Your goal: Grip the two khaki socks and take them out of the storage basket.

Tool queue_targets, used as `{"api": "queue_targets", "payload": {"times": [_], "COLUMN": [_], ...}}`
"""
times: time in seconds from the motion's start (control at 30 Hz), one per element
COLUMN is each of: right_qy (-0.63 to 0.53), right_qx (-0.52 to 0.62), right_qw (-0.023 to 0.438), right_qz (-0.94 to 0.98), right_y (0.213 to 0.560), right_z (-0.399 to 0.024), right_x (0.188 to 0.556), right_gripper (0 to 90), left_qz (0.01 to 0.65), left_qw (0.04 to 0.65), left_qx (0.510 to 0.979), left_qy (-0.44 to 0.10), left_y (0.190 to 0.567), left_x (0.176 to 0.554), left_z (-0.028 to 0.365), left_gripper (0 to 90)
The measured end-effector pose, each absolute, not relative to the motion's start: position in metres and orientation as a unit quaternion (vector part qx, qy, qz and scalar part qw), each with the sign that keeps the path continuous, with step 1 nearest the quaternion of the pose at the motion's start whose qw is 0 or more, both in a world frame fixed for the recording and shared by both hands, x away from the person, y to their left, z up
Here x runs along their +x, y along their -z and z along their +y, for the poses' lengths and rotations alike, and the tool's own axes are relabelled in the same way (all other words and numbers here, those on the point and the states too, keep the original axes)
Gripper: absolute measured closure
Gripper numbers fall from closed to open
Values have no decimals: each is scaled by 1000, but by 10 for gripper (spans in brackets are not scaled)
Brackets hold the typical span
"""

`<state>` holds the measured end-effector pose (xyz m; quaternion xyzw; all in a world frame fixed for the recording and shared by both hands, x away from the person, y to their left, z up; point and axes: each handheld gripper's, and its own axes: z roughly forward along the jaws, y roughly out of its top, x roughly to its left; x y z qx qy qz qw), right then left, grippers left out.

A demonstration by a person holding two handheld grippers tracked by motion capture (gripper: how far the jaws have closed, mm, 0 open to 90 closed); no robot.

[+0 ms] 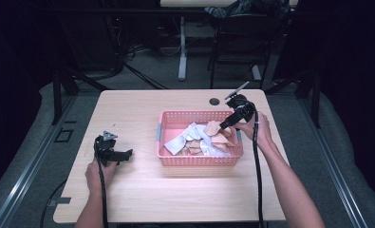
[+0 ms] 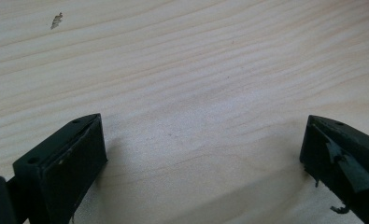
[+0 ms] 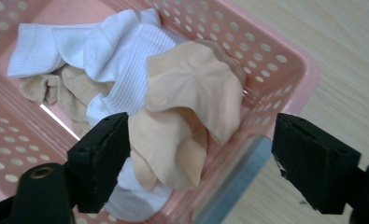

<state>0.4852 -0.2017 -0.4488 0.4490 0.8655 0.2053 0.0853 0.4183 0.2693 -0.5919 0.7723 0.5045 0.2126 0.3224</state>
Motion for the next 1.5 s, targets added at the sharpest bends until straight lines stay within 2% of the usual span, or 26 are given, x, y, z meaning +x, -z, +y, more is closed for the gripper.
{"api": "queue_targets", "payload": {"times": [0.13,0.17,0.5,0.57,0.6,0.83,0.9,1.33,1.5], "right_qy": [-184,-181,-146,-148,-148,-156,-163,-216,-229], "right_qx": [451,453,475,477,477,488,489,469,466], "right_qw": [71,72,72,74,74,65,67,102,102], "right_qz": [871,870,865,863,863,856,855,850,849], "right_y": [460,468,492,494,494,497,494,453,444], "right_z": [-190,-185,-176,-177,-177,-181,-182,-190,-193], "right_x": [494,498,512,513,513,514,513,500,496], "right_gripper": [289,336,502,572,572,803,838,860,861], "left_qz": [504,504,504,505,505,504,505,503,503], "left_qw": [322,322,322,322,322,322,323,321,321], "left_qx": [773,773,773,773,773,772,772,775,774], "left_qy": [-212,-212,-212,-212,-212,-212,-212,-209,-212], "left_y": [592,592,592,592,592,592,592,591,592], "left_x": [418,418,418,418,418,418,418,419,418], "left_z": [269,269,269,269,269,269,269,270,270], "left_gripper": [1,1,1,1,1,1,1,0,0]}}
